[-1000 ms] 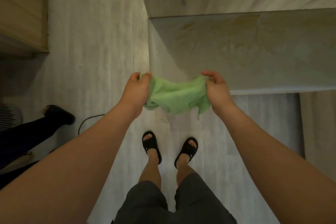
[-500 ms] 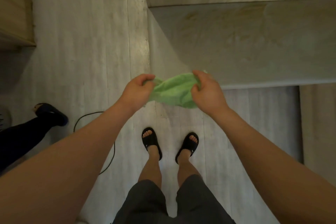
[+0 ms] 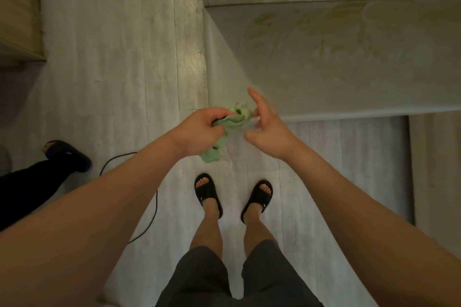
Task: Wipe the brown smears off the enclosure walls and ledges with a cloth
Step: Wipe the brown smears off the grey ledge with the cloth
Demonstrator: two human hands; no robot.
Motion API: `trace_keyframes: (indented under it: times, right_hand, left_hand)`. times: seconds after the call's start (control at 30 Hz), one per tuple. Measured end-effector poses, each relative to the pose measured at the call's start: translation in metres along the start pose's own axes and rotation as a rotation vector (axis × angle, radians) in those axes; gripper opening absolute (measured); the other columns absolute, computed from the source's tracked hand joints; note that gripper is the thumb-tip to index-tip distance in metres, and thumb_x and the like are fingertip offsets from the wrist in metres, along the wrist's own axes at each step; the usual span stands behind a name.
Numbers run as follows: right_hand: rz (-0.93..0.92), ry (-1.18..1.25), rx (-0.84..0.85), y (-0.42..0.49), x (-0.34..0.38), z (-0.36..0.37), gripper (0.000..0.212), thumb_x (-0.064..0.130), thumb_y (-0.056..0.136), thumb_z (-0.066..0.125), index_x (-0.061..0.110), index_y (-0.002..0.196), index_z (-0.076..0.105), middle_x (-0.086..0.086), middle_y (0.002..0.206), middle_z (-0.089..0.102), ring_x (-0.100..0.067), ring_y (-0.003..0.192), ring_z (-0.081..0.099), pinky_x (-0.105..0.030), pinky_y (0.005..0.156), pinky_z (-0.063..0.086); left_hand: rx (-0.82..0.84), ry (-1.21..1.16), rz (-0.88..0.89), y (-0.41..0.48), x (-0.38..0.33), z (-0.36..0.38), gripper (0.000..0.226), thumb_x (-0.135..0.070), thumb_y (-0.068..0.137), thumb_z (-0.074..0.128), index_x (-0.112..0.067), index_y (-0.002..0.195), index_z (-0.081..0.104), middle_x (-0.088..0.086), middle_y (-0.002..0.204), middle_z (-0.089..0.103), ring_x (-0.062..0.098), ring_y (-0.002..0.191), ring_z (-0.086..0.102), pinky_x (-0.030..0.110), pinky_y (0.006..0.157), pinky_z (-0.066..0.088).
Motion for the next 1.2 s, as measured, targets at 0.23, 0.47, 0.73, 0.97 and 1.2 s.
trace_keyframes:
  times: [0.23,0.47,0.73,0.97,1.2]
  right_hand:
    - [-0.107,-0.234,0.065,0.020,-0.008,-0.009,0.016,0.025,0.085,0.076,0.026,0.098,0.066,0.003,0.127,0.053,-0.019,0.119,0.052,-0.034,0.102,0.043]
    - [-0.051,-0.038,0.025,0.035,-0.040,-0.013,0.017,0.018,0.096,0.067,0.015,0.086,0.054,0.005,0.073,0.050,-0.004,0.061,0.044,-0.019,0.055,0.037]
    - [0.085,0.022,-0.281,0.133,-0.124,-0.023,0.029,0.009,0.092,0.062,0.016,0.120,0.059,0.000,0.099,0.063,-0.019,0.090,0.060,-0.024,0.075,0.049]
    - [-0.268,-0.623,-0.428,0.198,-0.153,0.020,0.036,0.034,0.086,0.061,0.011,0.113,0.067,-0.016,0.111,0.058,-0.040,0.103,0.055,-0.048,0.091,0.048]
    - [-0.411,-0.828,-0.467,0.218,-0.185,0.049,0.028,0.040,0.098,0.059,0.013,0.105,0.064,-0.011,0.100,0.056,-0.034,0.089,0.051,-0.046,0.078,0.042]
  left_hand:
    - [0.074,0.327,0.125,0.001,0.006,0.003,0.072,-0.004,0.092,0.061,-0.027,0.155,0.036,-0.009,0.123,0.048,0.005,0.081,0.059,0.016,0.065,0.049]
    - [-0.204,0.467,-0.101,0.038,0.074,-0.014,0.012,-0.019,0.087,0.068,-0.009,0.086,0.061,0.003,0.074,0.060,0.028,0.075,0.061,0.037,0.063,0.048]
    - [-0.281,0.219,-0.094,0.145,0.129,-0.026,0.061,-0.020,0.093,0.073,-0.022,0.145,0.041,0.006,0.126,0.054,0.019,0.094,0.062,0.032,0.078,0.054]
    - [-0.472,0.567,0.147,0.215,0.158,0.012,0.020,-0.019,0.093,0.062,-0.004,0.105,0.060,0.019,0.113,0.052,0.038,0.108,0.050,0.048,0.092,0.048]
    - [-0.589,0.983,0.311,0.238,0.192,0.061,0.027,-0.039,0.100,0.052,-0.013,0.097,0.058,0.010,0.105,0.057,0.034,0.093,0.052,0.044,0.074,0.035]
Point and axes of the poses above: each hand's wrist, its own y-axis towards the middle knuckle, its own z-axis out of the palm, x = y × z, the point moved 7 cm from there along y, towards the middle knuckle
